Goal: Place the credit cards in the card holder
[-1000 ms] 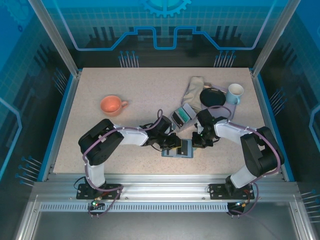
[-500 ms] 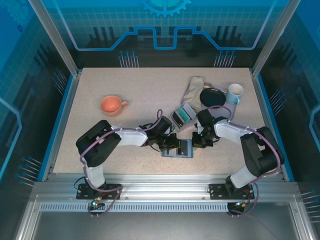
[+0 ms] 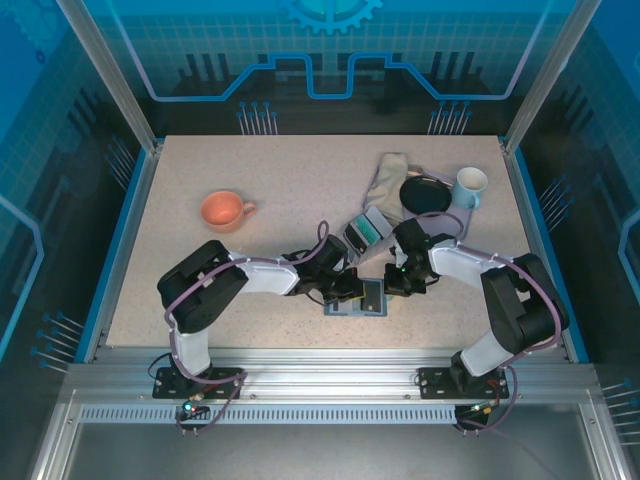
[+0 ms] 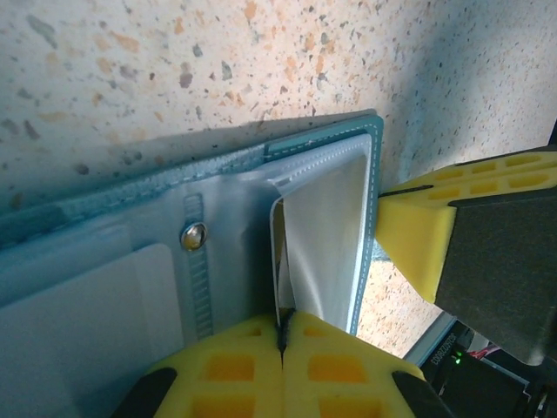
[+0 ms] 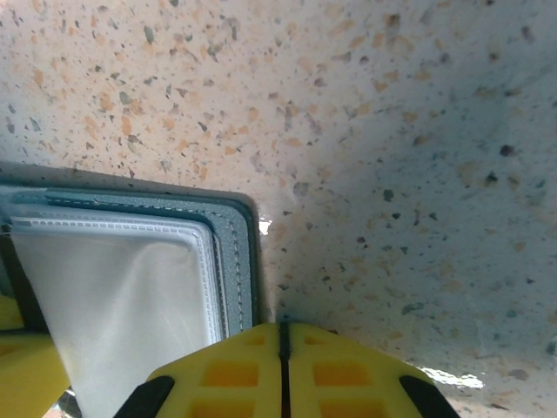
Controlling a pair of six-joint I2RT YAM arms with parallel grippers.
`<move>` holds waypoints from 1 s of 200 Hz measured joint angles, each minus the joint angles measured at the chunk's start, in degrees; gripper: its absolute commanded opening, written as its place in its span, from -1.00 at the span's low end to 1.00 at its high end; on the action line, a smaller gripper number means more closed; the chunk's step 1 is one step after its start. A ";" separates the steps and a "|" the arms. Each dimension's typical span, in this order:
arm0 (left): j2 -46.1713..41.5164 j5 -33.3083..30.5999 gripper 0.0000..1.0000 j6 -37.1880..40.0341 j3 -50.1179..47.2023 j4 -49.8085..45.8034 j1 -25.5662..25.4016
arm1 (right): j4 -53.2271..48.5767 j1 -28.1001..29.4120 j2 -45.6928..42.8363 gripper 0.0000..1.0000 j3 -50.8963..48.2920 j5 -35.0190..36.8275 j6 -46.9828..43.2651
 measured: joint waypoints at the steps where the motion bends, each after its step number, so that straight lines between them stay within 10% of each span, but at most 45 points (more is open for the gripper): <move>1: 0.04 0.02 -0.90 0.00 0.04 0.00 0.00 | 0.00 0.00 0.00 -0.89 0.00 -0.02 0.00; 60: 0.35 0.00 -0.63 0.72 1.29 -1.88 -0.02 | -0.09 0.00 -0.11 -0.82 0.00 0.17 -0.02; 140: -9.99 -6.82 -0.02 3.48 -0.07 -12.07 -0.74 | -4.63 -0.02 -6.10 -0.18 3.69 1.57 -1.88; 200: -16.44 -7.23 0.20 2.73 -0.11 -14.12 7.89 | -9.07 0.31 -5.27 -0.26 20.92 7.69 -10.14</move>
